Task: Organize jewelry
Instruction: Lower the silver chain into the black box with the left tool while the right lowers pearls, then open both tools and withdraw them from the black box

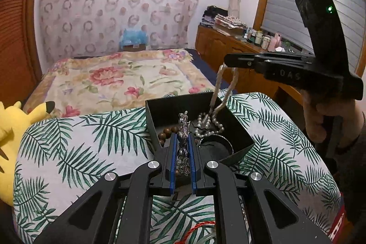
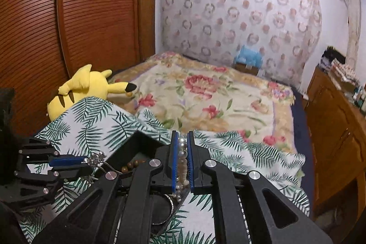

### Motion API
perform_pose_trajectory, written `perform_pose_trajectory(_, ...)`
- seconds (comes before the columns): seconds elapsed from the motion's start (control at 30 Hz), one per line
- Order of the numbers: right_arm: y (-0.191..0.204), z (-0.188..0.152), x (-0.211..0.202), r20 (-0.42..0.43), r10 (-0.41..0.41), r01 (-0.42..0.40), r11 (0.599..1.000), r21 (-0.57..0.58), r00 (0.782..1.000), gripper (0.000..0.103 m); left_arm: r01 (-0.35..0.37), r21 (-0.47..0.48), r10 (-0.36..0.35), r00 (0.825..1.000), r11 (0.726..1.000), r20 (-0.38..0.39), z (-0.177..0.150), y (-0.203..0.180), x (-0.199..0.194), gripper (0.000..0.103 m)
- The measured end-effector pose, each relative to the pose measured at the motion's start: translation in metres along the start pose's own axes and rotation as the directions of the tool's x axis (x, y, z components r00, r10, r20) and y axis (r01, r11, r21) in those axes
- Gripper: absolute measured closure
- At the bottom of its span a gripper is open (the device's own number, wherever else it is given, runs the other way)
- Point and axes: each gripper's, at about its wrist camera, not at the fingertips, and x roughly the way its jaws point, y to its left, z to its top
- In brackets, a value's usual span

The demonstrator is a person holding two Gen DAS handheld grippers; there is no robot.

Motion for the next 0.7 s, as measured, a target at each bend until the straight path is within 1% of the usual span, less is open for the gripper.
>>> perform_pose_trajectory(0.07, 0.0, -0.003, 0.0, -0.002, 0.009, -0.009, 1.0, 0.006, 1.0, 0.093, 0.003, 0.001, -0.003, 1.0, 1.0, -0.006, -0.001, -0.001, 0.002, 0.095)
perform_pose_trajectory(0.17, -0.002, -0.005, -0.001, 0.0, 0.008, -0.008, 1.0, 0.01, 1.0, 0.087, 0.002, 0.005, -0.002, 1.0, 1.0, -0.01, -0.001, -0.002, 0.005, 0.095)
perform_pose_trajectory(0.27, -0.004, -0.012, -0.006, 0.0, 0.003, -0.003, 1.0, 0.025, 1.0, 0.085, 0.004, 0.003, -0.004, 1.0, 1.0, -0.012, -0.001, -0.002, 0.006, 0.094)
perform_pose_trajectory(0.5, -0.005, -0.033, -0.012, -0.019, -0.006, 0.007, 0.999, 0.036, 1.0, 0.084, 0.028, 0.009, -0.028, 1.0, 1.0, -0.006, 0.005, -0.01, 0.012, 0.094)
perform_pose_trajectory(0.7, -0.007, -0.049, -0.017, -0.034, 0.0, 0.002, 0.998, 0.058, 0.999, 0.084, 0.08, -0.009, -0.08, 0.996, 0.997, -0.027, 0.013, -0.015, 0.029, 0.094)
